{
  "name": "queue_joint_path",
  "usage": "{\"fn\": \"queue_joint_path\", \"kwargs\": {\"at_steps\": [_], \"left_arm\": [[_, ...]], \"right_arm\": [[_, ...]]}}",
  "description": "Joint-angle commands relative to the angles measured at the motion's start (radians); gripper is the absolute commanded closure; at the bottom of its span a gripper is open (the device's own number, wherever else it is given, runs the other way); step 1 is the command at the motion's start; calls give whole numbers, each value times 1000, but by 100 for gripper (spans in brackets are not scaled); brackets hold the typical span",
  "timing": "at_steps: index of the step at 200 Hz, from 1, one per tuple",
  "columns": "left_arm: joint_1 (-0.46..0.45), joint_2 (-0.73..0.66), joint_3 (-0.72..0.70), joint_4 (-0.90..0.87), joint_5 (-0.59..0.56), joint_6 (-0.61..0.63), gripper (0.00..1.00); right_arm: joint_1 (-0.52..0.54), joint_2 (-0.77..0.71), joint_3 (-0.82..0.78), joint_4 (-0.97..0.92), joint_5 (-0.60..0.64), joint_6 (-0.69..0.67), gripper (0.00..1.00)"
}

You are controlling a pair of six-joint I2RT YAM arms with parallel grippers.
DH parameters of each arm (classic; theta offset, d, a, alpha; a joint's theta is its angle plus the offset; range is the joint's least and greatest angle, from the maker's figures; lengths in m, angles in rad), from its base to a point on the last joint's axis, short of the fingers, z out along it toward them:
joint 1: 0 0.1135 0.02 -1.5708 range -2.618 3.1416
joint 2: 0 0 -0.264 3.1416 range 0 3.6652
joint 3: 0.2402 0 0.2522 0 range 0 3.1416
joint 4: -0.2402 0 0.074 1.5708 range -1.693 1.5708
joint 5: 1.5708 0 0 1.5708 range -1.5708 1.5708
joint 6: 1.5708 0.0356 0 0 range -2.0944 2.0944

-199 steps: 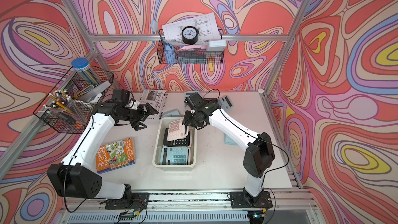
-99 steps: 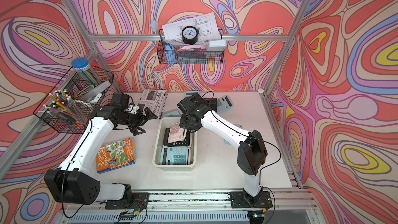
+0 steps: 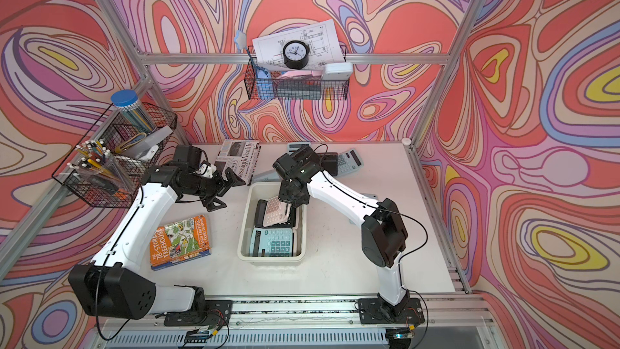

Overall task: Put the calculator in the storage box
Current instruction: Place the calculator in the storage box.

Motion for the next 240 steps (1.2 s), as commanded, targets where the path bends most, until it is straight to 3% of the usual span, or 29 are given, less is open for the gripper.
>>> {"fn": "queue_joint_path", "kwargs": {"at_steps": [1,52,139,176,240], "left_arm": [[6,-7,-8,-15,-12,4,1],[7,10,-4,-11,-17,-5,1],[7,76,5,7,-1,-24,2],[7,134,-14,41,70,-41,2],[-7,222,-23,89,139,-104,2]], "right_arm": [[0,30,47,-48,18,-23,81],[-6,66,134,-147,43,-50,73],[-59,34,181,-172,55,-101,70],[-118,-9,147,-119,11,-132,53],[-284,-71,48,41,-205,-170,34]]}}
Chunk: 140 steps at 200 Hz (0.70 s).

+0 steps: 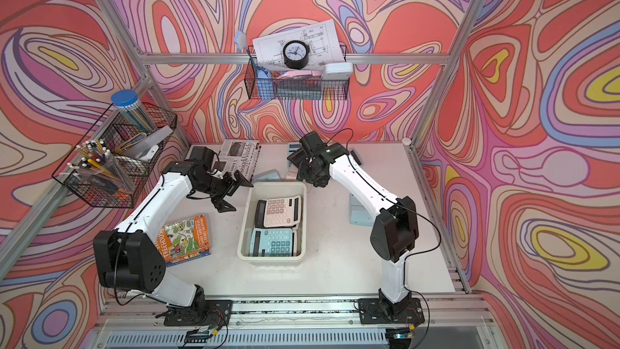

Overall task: Put the calculator in the storage box
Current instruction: Place the calculator in the storage box.

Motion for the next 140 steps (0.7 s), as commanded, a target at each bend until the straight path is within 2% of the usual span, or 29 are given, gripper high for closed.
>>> {"fn": "queue_joint_path", "kwargs": {"at_steps": [1,34,85,140], "left_arm": [[-5,31,-2,27,40,-28,2],[-5,80,52,17,23,-22,2],[-4,179,232,-91,-65,58,1],[-6,286,382,-108,-62,49,1]], "right_arm": [[-44,-27,-33,73,-99,-29,34],[-120,-40,-85,104,-154,-37,31],[-232,-61,-158,135,-216,-30,28],[-335,-105,-213,70,-126,-18,25]]}}
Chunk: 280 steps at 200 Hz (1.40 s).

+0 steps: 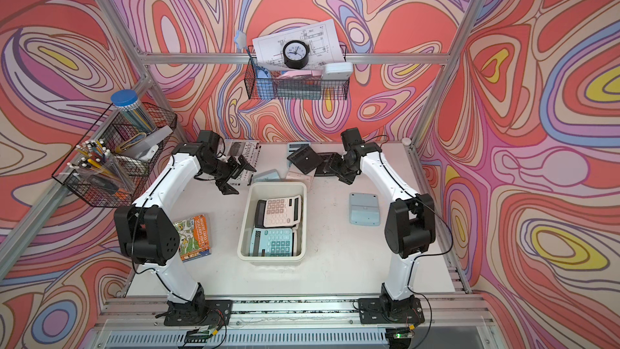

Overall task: Put the calculator in the storage box
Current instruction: Place the calculator in the storage box, then pick up the calculator at the center of the board.

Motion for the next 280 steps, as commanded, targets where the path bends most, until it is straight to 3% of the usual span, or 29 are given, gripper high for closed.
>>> {"fn": "queue_joint_path", "kwargs": {"at_steps": [1,63,107,146,224,280], "left_arm": [[-2,43,54,-43,-12,17,2],[-42,170,247,-71,13,44,2],[-162,337,592,-223,-8,151,1],[-265,405,744,-226,-1,165,1],[-445,445,806,-92,11,131,1],[-466,483,795,13,-1,49,1]], "right_arm": [[-46,-66,-36,-33,50,-1,25],[-265,-191,-225,-6,39,-11,24],[-415,-269,-365,23,9,-48,23],[-480,-271,-452,67,-46,-84,22],[-535,-209,-598,209,-167,-159,21],[-541,-174,-745,381,-359,-218,20]]}}
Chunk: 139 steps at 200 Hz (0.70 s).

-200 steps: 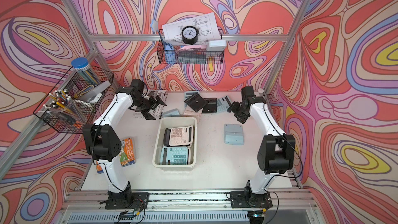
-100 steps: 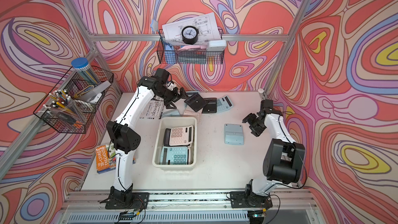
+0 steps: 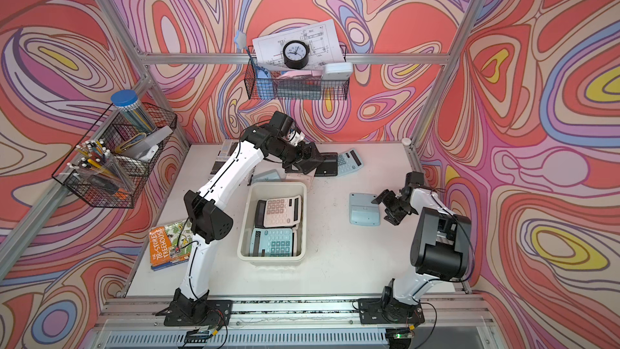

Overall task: Put the calculator in the storage box
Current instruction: Pick up the calculator at the center of the board.

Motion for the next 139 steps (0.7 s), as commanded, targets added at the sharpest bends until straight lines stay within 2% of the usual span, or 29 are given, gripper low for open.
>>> {"fn": "queue_joint_path", "kwargs": {"at_steps": [1,59,89,139], "left_arm": [[4,27,7,43,-9,-32,1],[23,13,9,-22,-20,7,1],[45,5,13,-45,-17,18,2],[67,-8,13,-73,-27,37,1]], "right_arm": [[-4,18,-45,107,-122,-45,20],[-6,130,-111,230,-328,-93,24],[-7,223,-112,319,-448,-55,27],[-6,318,-126,445,-512,36,34]]}}
